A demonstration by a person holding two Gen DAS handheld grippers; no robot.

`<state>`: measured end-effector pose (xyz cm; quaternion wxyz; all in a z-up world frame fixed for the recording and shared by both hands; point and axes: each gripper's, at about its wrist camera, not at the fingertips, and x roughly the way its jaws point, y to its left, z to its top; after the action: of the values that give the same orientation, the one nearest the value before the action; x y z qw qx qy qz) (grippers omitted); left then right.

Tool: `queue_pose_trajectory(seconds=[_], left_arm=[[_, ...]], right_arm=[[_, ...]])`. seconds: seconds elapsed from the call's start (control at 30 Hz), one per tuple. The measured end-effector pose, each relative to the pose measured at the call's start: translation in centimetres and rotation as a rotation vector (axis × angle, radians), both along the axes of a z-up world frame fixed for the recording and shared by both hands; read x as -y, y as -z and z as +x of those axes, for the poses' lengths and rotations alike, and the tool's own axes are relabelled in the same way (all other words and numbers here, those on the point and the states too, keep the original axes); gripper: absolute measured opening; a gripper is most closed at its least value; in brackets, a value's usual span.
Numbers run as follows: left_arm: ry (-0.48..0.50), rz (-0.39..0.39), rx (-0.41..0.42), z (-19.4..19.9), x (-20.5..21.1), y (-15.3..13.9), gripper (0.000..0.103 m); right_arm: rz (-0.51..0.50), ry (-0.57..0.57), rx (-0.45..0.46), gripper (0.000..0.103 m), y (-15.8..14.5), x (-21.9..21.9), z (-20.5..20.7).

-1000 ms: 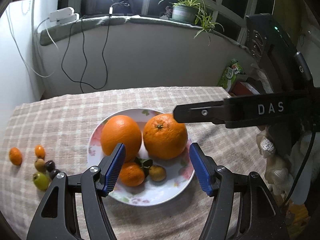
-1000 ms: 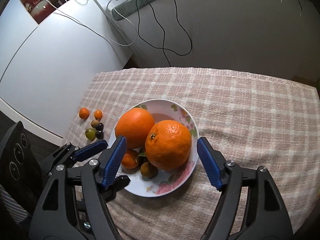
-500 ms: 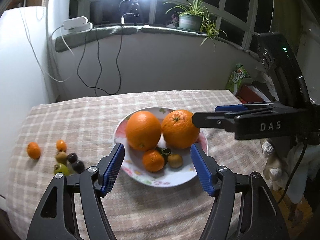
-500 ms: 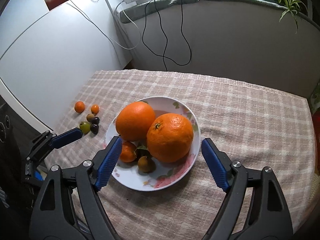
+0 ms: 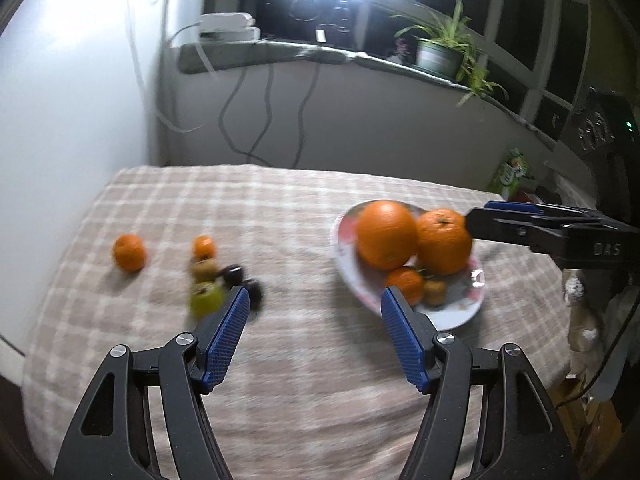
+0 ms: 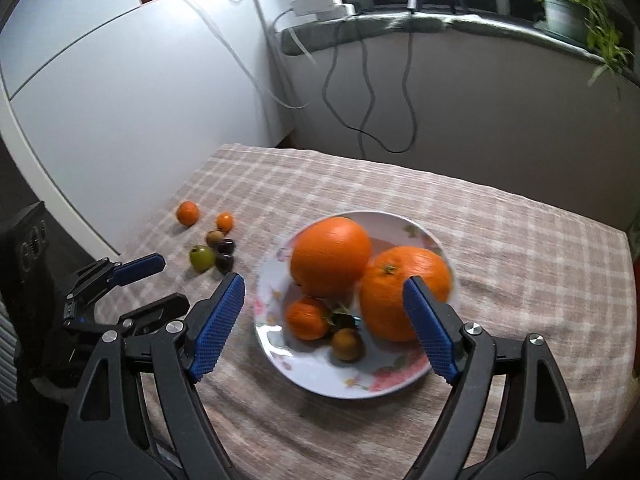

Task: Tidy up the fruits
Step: 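Move both tools away from the plate toward the small fruits, then grasp a dark plum with the right tool while the left tool grasps the green fruit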

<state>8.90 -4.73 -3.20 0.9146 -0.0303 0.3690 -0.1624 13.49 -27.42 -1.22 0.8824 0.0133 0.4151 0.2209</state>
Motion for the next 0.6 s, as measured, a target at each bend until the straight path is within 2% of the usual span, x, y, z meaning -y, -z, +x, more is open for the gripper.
queue_pose_trajectory(seconds=[0.2,0.33,0.47,0.6], left_arm=[[-0.060,-0.043,-0.032,0.3,-3.9,1.2,0.068],[-0.091,-0.076,-0.063,0.7,-5.9,2.3,0.062],[-0.099,-0.097,-0.085,1.3,-7.0,3.4,0.054],[-0.088,-0.118,-0.100,2.1,-7.4,4.1,0.046]], right_arm=[[-0.006,-0.064,-0.003,0.084,0.1,-2.6,0.3],[-0.018,-0.109,0.001,0.084,0.2,-4.5,0.6],[-0.050,-0.168,0.010,0.075,0.7,-6.8,0.5],[-0.099,-0.241,0.012,0.060,1.7,-9.5,0.2]])
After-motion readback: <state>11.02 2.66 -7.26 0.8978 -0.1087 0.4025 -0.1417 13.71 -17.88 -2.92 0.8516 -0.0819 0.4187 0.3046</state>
